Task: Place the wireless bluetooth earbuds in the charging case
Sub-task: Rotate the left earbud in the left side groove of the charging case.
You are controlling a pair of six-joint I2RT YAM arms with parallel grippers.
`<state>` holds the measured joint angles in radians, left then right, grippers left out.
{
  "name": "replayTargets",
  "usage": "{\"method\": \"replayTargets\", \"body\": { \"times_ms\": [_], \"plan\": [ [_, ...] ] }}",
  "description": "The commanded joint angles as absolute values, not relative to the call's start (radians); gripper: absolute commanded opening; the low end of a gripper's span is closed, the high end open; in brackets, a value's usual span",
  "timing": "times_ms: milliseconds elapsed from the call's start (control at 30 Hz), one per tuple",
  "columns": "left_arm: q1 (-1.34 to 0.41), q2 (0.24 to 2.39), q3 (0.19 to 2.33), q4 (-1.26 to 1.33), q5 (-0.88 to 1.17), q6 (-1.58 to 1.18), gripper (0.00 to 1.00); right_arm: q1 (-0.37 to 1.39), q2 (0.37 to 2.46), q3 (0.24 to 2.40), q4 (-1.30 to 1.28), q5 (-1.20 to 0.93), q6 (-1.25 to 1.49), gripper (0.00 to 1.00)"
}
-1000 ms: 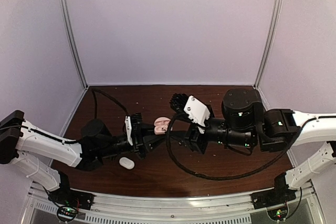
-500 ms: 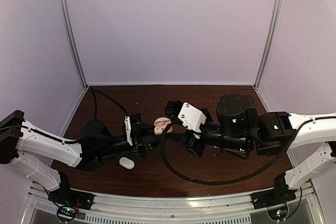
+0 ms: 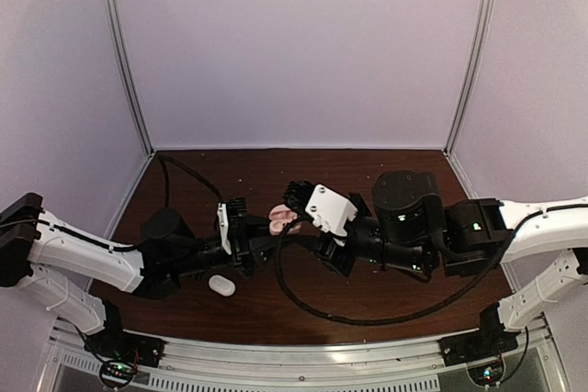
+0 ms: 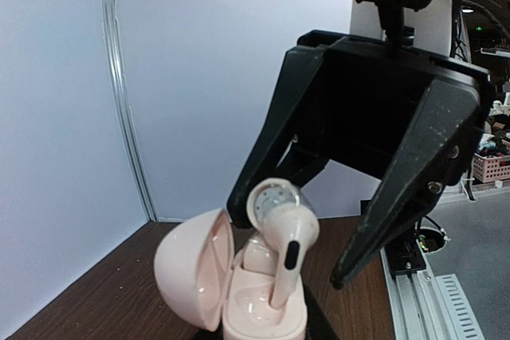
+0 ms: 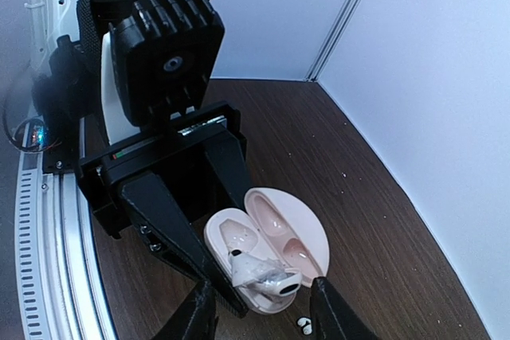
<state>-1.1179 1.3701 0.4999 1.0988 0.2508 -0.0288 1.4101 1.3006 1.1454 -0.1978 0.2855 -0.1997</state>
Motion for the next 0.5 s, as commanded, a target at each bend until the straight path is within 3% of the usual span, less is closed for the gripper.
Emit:
{"method": "replayTargets", "body": {
  "times_ms": [0,467],
  "plan": [
    [-1.112,1.384,0.526,1.158,0.267,-0.035,0.00,1.420,1.277,1.134,-0.183,0.345,-0.205,0.43],
    [-1.112,1.406,0.544,1.159,0.274,-0.044,0.00,1.422,1.273,1.133,-0.180,0.325,-0.234,0.44]
  ]
}}
